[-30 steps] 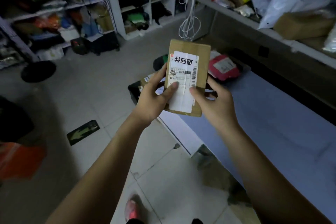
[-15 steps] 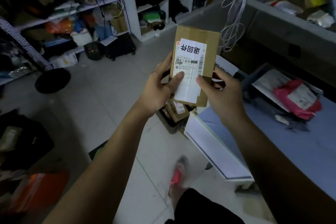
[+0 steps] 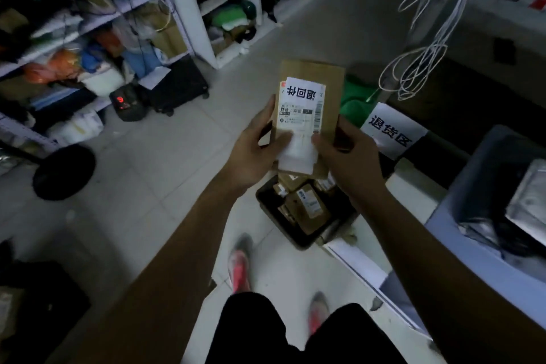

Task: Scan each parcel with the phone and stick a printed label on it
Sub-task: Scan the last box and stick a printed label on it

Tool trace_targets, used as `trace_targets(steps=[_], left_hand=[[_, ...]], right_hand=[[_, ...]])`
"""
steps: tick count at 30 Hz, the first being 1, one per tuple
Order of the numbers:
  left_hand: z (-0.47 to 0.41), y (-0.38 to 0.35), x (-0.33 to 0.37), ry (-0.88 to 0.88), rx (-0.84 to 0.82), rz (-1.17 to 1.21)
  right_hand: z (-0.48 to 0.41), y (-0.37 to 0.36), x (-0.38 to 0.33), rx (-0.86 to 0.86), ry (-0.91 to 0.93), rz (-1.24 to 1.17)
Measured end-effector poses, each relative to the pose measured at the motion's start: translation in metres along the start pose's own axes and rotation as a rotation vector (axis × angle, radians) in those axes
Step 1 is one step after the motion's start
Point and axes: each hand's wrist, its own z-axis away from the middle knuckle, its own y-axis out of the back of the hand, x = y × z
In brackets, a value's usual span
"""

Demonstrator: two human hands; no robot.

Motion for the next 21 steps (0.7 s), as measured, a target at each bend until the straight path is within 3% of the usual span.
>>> trace_targets(steps=[7, 14, 17, 21], left_hand=[[-0.134, 0.032, -0.133, 0.15, -0.402, -0.027], [-0.213, 0.026, -0.282, 0.235, -0.634, -0.222], [-0.234, 0.005, -0.357, 0.308, -0.731, -0.273], [-0.258, -0.027, -0.457, 0.316, -0.741, -0.374]], right_hand=[[-0.089, -0.08, 0.105, 0.208, -0.324, -0.035], [-0.125, -0.163, 0.25, 0.355, -0.69, -0.095], [-0.139, -0.176, 0.317, 0.378, -0.783, -0.074], [-0.164, -0.182, 0.411, 0.36, -0.83, 0.024]])
